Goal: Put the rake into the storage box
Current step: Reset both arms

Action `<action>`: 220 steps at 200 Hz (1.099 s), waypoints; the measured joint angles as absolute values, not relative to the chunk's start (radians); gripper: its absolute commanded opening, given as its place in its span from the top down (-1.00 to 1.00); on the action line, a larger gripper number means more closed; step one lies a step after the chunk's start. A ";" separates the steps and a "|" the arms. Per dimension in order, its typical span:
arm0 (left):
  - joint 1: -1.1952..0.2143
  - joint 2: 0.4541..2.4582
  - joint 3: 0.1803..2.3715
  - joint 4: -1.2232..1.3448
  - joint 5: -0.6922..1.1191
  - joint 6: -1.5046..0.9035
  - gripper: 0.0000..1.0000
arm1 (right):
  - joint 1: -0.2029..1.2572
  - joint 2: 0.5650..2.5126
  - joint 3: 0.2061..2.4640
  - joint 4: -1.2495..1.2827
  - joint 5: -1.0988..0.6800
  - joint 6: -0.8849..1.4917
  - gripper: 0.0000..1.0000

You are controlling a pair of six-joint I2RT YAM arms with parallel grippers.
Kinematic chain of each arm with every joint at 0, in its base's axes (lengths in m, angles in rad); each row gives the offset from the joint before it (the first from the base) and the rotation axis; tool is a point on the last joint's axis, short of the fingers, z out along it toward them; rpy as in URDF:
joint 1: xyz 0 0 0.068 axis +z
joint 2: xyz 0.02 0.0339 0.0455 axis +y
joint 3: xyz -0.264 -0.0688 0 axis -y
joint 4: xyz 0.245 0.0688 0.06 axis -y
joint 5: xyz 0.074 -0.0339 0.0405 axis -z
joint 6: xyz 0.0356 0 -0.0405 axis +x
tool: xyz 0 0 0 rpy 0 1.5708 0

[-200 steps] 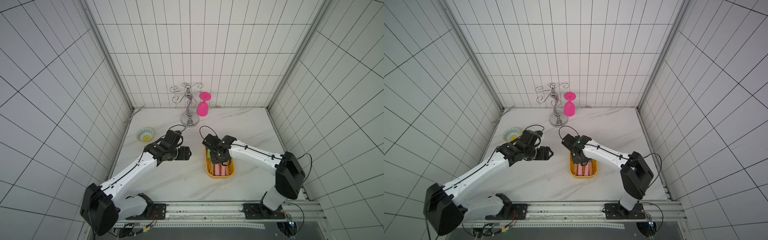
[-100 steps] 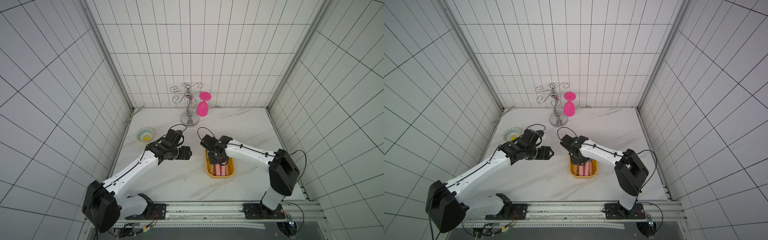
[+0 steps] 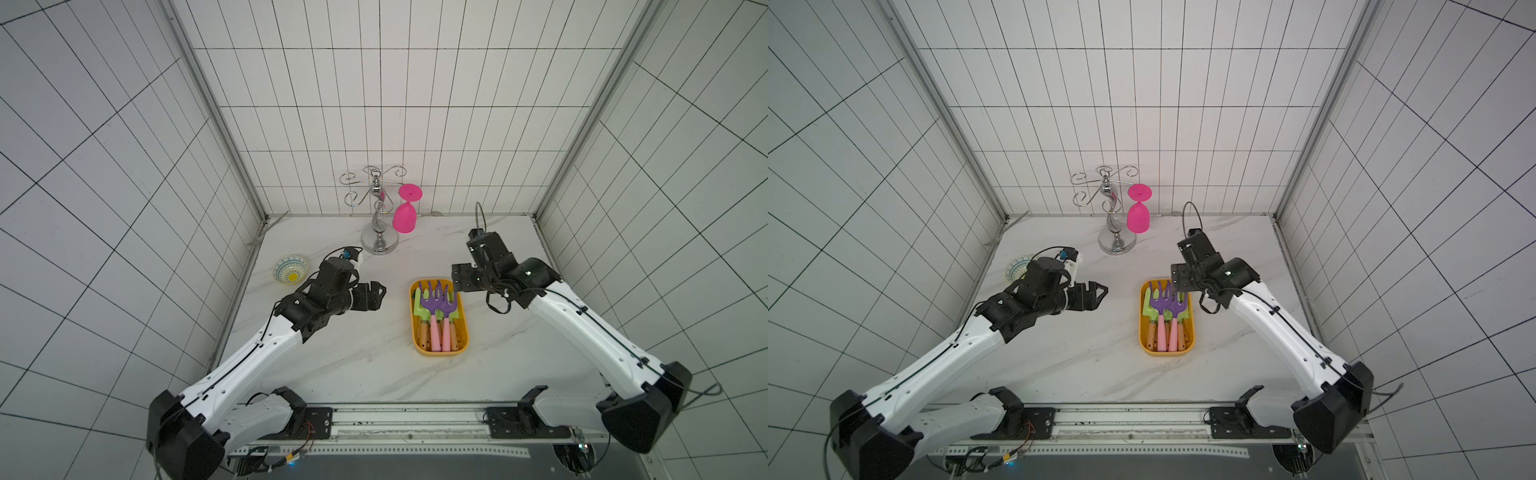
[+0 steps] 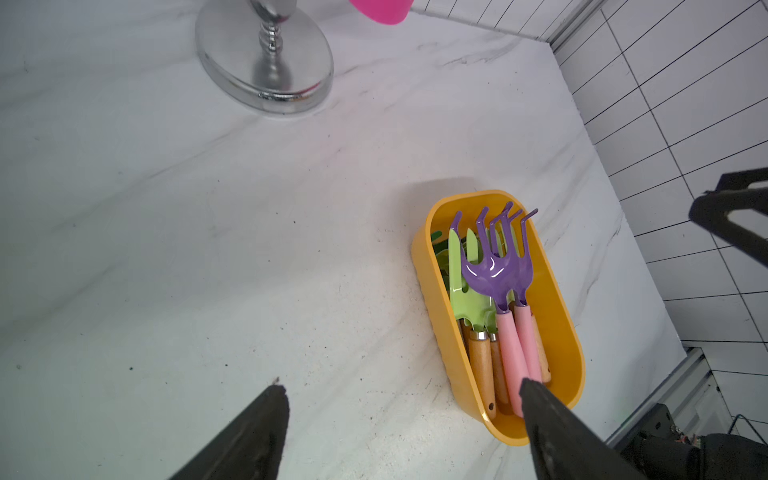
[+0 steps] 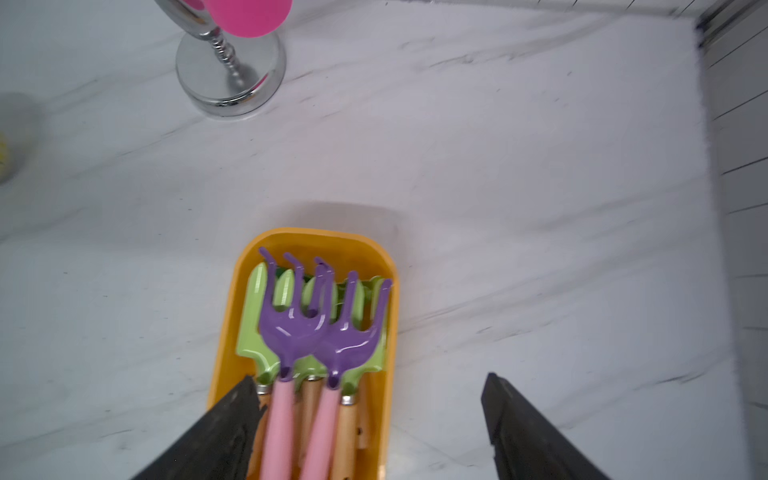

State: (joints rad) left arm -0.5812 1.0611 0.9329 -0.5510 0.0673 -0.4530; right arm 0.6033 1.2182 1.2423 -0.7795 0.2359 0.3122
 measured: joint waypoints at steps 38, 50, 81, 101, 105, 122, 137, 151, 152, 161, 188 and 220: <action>-0.582 0.964 0.791 -0.332 -0.172 -0.403 -0.98 | 0.253 1.115 0.996 -0.472 0.229 0.144 -0.97; -0.578 0.982 0.721 -0.223 -0.269 -0.360 -0.98 | 0.149 1.180 0.950 -0.364 0.227 0.122 -0.98; -0.498 1.179 0.627 -0.012 -0.449 -0.234 -0.98 | 0.016 1.374 0.775 -0.033 0.179 0.105 -0.98; -0.358 1.293 0.627 0.057 -0.482 -0.205 -0.98 | 0.012 1.480 0.697 0.108 0.140 0.085 -0.98; -0.320 1.305 0.626 0.068 -0.475 -0.205 -0.98 | 0.013 1.491 0.676 0.152 0.138 0.080 -0.98; -0.175 1.312 0.609 0.148 -0.430 -0.205 -0.98 | 0.015 1.488 0.573 0.316 0.128 0.058 -0.98; -0.058 1.315 0.589 0.238 -0.360 -0.208 -0.98 | 0.012 1.485 0.504 0.457 0.107 0.043 -0.99; 0.005 1.342 0.586 0.289 -0.291 -0.202 -0.98 | 0.012 1.515 0.446 0.628 0.081 0.028 -0.98; 0.007 1.343 0.585 0.291 -0.288 -0.202 -0.98 | 0.012 1.518 0.442 0.640 0.078 0.026 -0.98; 0.026 1.364 0.565 0.350 -0.257 -0.192 -0.98 | 0.007 1.526 0.426 0.666 0.064 0.021 -0.98; 0.052 1.428 0.452 0.519 -0.174 -0.171 -0.98 | -0.007 1.535 0.421 0.741 0.018 0.015 -0.98; 0.044 1.564 0.408 0.715 -0.078 -0.116 -0.98 | -0.017 1.537 0.421 0.770 0.006 0.015 -0.98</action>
State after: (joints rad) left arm 0.0444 1.5642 0.4084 0.7155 -0.0784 -0.1162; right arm -0.0174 1.5372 0.4210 0.7700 0.0055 0.0154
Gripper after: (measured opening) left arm 0.990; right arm 0.991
